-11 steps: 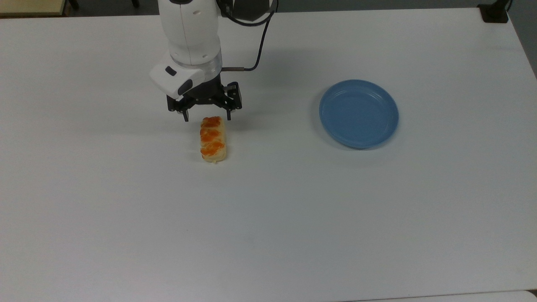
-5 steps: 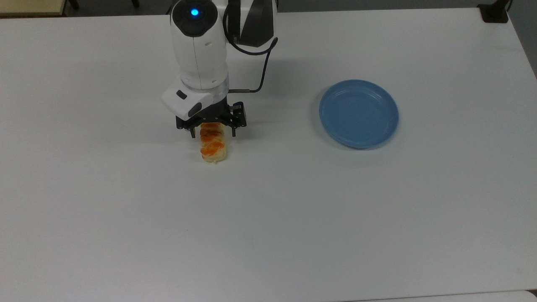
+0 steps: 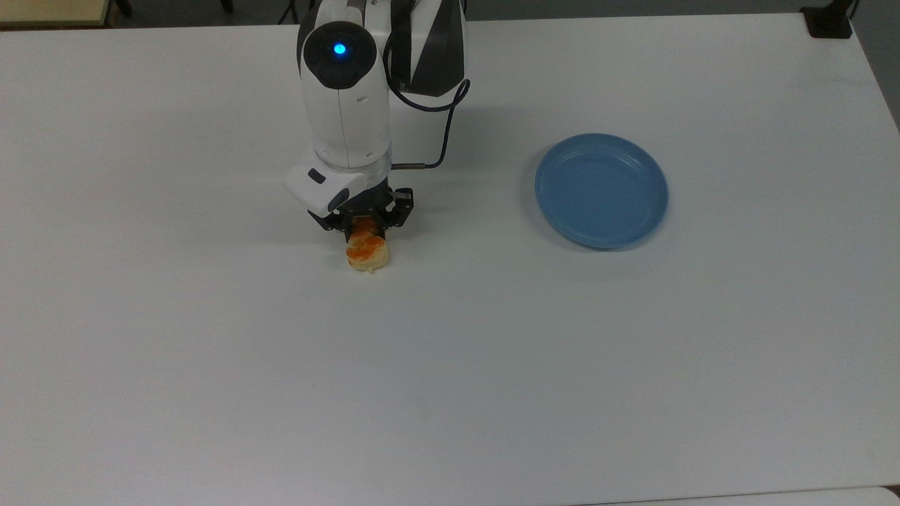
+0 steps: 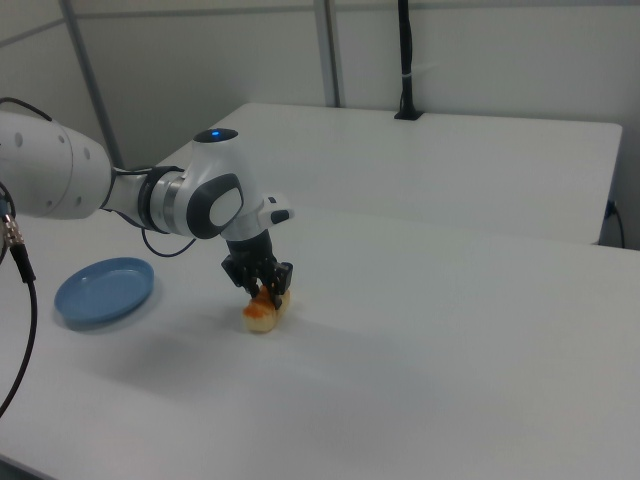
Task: Put the bread onto the plate
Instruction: 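Close the gripper on the bread roll, then lift the bread roll and carry it over the blue plate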
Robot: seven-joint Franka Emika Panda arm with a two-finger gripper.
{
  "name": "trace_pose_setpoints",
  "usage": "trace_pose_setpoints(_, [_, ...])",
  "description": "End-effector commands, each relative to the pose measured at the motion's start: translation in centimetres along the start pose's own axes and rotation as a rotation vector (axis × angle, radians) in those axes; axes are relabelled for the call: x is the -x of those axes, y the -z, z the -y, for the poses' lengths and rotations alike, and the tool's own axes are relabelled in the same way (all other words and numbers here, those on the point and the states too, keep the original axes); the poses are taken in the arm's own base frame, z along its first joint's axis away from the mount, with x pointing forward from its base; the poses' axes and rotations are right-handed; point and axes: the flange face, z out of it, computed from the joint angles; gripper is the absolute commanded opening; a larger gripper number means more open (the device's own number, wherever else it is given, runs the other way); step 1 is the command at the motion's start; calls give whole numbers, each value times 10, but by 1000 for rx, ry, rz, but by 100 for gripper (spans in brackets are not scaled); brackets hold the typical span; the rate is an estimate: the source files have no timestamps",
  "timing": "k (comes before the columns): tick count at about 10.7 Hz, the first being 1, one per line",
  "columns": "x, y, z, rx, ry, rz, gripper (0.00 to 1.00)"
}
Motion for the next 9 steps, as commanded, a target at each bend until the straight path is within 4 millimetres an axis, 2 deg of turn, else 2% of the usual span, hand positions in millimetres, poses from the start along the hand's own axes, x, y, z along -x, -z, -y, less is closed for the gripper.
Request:
trace_pose_setpoints(1, [0, 15, 5, 13, 4, -24, 23])
trace_pose_setpoints(3, [11, 73, 4, 3, 0, -15, 24])
trace_pose_setpoints(4, [19, 93, 14, -7, 12, 21, 24])
trace_pose_setpoints(6, [27, 129, 65, -34, 1, 37, 24])
trace_pose_setpoints(7, [32, 148, 100, -43, -16, 37, 24])
trace_pose_setpoints(9, [42, 163, 172, -59, -53, 46, 24])
